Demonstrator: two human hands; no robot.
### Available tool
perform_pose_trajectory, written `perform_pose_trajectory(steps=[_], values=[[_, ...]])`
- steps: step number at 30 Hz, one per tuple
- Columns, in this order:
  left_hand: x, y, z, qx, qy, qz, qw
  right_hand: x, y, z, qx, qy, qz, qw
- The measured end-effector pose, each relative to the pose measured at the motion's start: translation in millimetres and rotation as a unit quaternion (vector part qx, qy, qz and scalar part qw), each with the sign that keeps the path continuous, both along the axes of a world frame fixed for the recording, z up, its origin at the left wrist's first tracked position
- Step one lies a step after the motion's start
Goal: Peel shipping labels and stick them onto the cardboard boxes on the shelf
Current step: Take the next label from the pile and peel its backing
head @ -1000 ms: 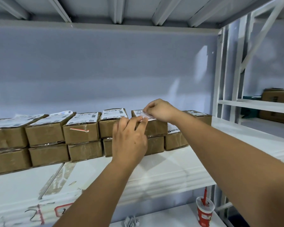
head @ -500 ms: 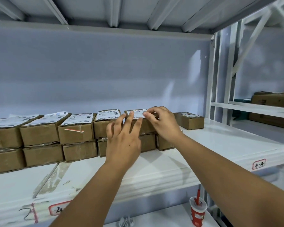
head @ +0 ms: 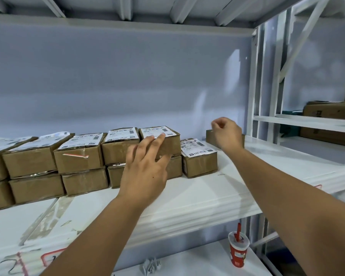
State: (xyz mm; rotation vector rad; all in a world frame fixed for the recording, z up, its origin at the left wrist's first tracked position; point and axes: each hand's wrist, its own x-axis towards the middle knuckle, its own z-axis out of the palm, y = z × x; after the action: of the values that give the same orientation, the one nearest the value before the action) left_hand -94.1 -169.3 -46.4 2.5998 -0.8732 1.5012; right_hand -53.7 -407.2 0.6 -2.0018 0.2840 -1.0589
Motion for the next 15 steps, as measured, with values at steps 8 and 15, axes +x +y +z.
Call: perform_pose_trajectory(steps=[8,15], values=[[6,-11,-5,0.102,-0.025,-0.02,0.994,47,-54,-31,-0.125,0.224,-0.125,0.958],[4,-9,-5,0.091,-0.035,-0.059,0.994,65,-72,-41,-0.037,0.238,-0.086,0.967]])
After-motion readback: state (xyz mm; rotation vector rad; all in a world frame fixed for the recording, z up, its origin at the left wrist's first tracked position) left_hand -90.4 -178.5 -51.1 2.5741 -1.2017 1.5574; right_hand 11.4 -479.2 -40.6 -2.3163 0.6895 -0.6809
